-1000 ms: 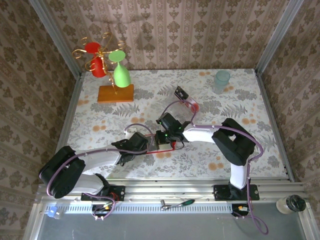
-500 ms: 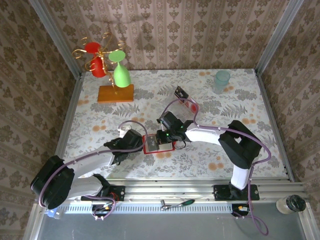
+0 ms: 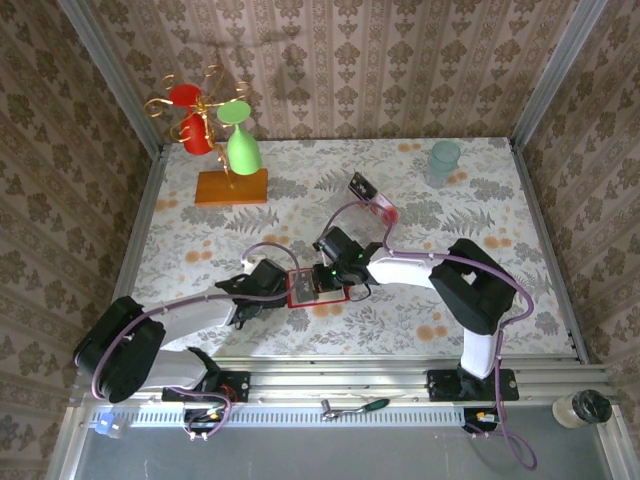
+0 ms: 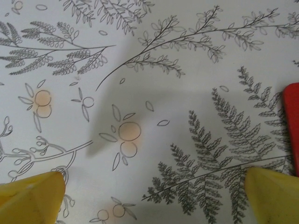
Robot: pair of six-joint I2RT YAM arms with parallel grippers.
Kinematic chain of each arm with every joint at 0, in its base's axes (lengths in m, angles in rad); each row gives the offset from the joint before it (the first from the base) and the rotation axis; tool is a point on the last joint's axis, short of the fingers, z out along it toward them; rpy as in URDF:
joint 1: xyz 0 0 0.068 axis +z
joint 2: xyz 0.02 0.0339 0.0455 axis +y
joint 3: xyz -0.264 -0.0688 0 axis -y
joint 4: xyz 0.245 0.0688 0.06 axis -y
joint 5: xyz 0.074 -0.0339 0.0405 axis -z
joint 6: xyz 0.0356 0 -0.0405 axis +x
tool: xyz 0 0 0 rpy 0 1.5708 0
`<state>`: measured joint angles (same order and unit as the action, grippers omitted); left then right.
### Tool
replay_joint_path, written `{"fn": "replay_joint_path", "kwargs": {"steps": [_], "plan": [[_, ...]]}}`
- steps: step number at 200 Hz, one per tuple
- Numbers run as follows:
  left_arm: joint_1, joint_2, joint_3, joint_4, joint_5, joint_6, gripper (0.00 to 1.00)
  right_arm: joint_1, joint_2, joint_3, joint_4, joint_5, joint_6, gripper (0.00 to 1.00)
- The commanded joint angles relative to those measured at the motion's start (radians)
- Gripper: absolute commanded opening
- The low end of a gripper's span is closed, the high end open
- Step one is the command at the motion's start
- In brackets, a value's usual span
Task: Put the credit cards into the card holder
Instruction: Insert the credit card into the card slot.
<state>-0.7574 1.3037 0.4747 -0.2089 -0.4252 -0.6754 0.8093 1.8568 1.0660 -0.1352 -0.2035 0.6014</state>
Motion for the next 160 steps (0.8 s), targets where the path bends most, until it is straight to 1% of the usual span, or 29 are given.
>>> {"fn": "replay_joint_path", "kwargs": {"steps": [1,45,96,127,160], "plan": [[0.003,0.033,0.029,0.025,0.021,0.027,1.0,0.016,0.03,0.024,-0.009,-0.028,-0.004,0.06],[0.003,0.088,0.043,0.05,0.033,0.036,1.0,0.037,0.057,0.05,-0.02,-0.036,-0.004,0.04],[0.004,0.089,0.033,0.06,0.039,0.028,1.0,0.049,0.076,0.078,-0.029,-0.047,0.0,0.03],[0.003,0.05,0.031,0.03,0.026,0.028,1.0,0.045,0.055,0.086,-0.052,-0.029,-0.013,0.03],[0.017,-0.035,0.019,-0.032,-0.015,0.025,1.0,0.006,-0.012,0.068,-0.064,-0.01,-0.019,0.03]]}}
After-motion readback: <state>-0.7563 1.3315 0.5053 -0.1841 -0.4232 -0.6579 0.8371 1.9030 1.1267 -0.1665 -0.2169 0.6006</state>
